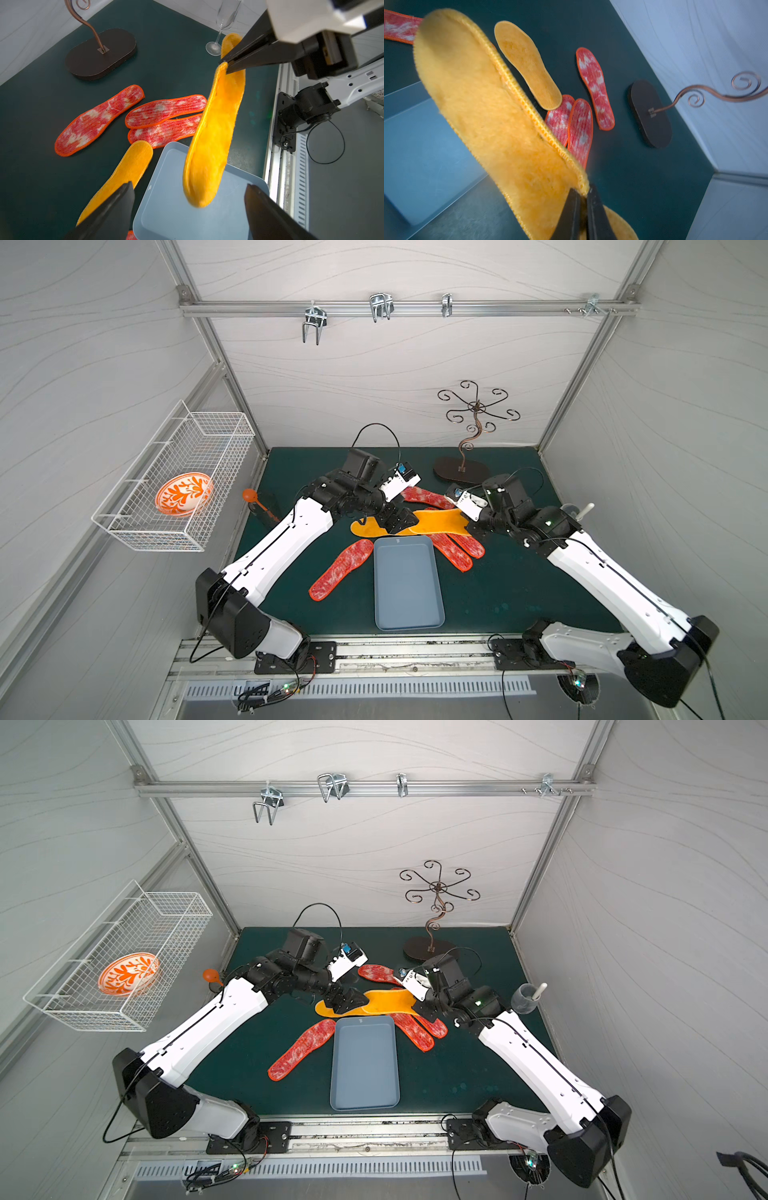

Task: Put the insoles into the storage box
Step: Pick up the insole from the center of the board.

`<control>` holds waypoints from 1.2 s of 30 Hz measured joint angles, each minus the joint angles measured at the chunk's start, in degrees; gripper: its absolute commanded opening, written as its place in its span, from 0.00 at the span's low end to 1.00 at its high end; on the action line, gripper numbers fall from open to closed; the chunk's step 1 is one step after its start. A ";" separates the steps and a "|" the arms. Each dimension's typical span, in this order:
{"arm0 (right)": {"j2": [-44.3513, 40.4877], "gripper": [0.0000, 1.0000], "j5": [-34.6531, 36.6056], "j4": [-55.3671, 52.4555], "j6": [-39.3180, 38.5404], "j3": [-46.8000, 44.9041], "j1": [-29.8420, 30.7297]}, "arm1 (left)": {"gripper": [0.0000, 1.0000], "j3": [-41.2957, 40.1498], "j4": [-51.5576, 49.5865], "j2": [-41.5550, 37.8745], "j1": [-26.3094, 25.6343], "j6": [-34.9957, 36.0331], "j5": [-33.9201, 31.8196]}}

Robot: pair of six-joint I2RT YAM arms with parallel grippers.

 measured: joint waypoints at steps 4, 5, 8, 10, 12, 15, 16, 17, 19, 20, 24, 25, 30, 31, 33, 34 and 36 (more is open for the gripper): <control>0.92 0.00 -1.46 3.15 -5.33 0.02 1.66 | 0.80 0.59 -0.81 1.27 0.00 -1.03 2.62; 1.14 0.00 -1.75 3.80 -6.43 0.02 2.10 | 0.76 0.59 -1.07 1.49 0.02 -1.33 3.19; 1.88 0.00 -2.38 5.14 -9.25 0.39 3.41 | 0.56 1.18 -2.40 2.64 0.00 -2.45 4.28; 2.29 0.00 -2.49 6.01 -10.86 0.68 4.33 | 0.43 2.47 -3.50 4.02 0.00 -2.97 4.70; 2.69 0.00 -2.45 6.78 -11.96 0.96 5.29 | 0.35 3.61 -4.20 5.22 0.02 -3.23 5.11; 3.69 0.00 -2.08 7.30 -13.40 1.75 6.45 | 0.26 4.87 -5.99 6.23 0.00 -3.45 5.55; 4.11 0.00 -1.97 7.43 -13.79 2.03 6.71 | 0.21 5.09 -6.43 6.32 0.00 -3.61 5.77; 4.63 0.00 -1.75 7.56 -14.01 2.43 6.97 | 0.15 5.18 -6.69 6.34 0.00 -3.67 6.03; 5.49 0.00 -1.36 7.67 -14.36 3.13 7.34 | 0.07 5.27 -7.23 6.34 0.00 -3.63 6.45; 5.84 0.00 -1.09 7.65 -14.40 3.45 7.56 | 0.07 5.27 -7.56 6.34 0.00 -3.43 6.58; 6.91 0.00 -0.17 7.63 -14.73 4.13 8.24 | 0.00 5.27 -8.09 6.27 0.07 -3.43 7.02; 7.17 0.00 0.04 7.65 -14.75 4.26 8.35 | 0.00 5.27 -8.13 6.27 0.07 -3.48 7.37; 7.54 0.24 0.35 8.00 -14.43 4.52 8.57 | 0.00 4.92 -7.91 5.66 0.04 -4.04 7.32; 7.54 0.27 0.28 8.31 -14.03 4.52 8.59 | 0.00 4.42 -7.58 5.22 0.04 -4.42 6.62; 7.52 0.37 0.11 8.90 -13.29 4.52 8.66 | 0.00 2.49 -5.44 3.67 0.02 -5.20 4.79; 7.43 0.44 0.04 9.38 -12.61 4.44 8.66 | 0.00 0.94 -3.56 2.47 0.02 -6.01 3.56; 6.86 0.54 -0.02 10.99 -10.69 3.82 8.59 | 0.00 -2.75 1.25 -0.48 0.02 -7.76 1.07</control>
